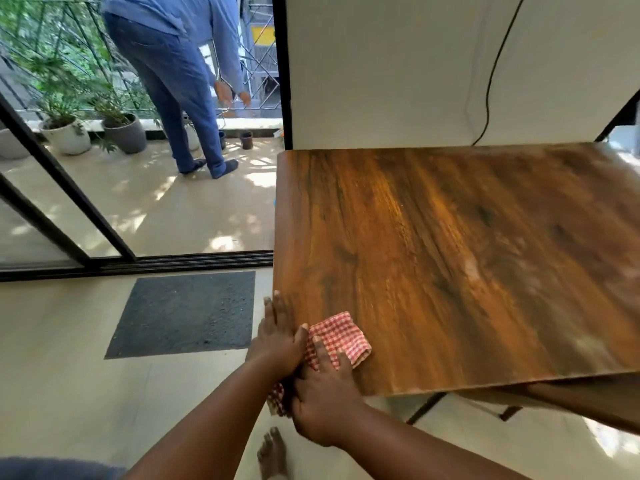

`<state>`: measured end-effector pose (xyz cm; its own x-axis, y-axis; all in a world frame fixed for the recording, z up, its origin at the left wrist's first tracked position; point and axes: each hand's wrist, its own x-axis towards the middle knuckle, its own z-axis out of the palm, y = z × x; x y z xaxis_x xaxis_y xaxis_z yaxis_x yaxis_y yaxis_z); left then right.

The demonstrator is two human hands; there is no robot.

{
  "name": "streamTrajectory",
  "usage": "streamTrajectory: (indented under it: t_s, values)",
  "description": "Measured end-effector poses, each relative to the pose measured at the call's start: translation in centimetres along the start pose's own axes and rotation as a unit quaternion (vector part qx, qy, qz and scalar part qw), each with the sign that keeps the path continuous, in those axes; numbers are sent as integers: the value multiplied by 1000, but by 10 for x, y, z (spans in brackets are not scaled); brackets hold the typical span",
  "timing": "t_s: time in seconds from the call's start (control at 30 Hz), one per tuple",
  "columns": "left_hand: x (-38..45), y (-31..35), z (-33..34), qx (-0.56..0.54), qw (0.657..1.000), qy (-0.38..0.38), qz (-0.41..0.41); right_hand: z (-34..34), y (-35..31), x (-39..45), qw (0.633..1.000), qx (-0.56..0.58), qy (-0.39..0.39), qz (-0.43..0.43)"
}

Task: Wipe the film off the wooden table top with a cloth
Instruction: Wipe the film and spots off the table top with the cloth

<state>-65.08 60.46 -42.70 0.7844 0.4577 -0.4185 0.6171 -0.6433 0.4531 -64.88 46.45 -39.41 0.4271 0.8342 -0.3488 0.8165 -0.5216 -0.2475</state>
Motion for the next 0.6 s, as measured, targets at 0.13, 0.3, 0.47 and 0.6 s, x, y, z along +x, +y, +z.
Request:
streamTrajectory:
  t_s: [0.13, 0.3, 0.47, 0.6]
  values:
    - [-45, -2, 19, 34, 999, 3, -24, 15, 0, -33, 998, -47, -13, -36]
    - [-78, 2, 23, 77, 995, -2, -62, 16, 24, -51, 991, -114, 6, -65]
    - [-99, 11, 32, 90, 994, -1, -59, 26, 63, -78, 987, -155, 6, -43]
    - [-102, 24, 43, 98, 994, 27, -50, 27, 90, -94, 988, -152, 21, -15]
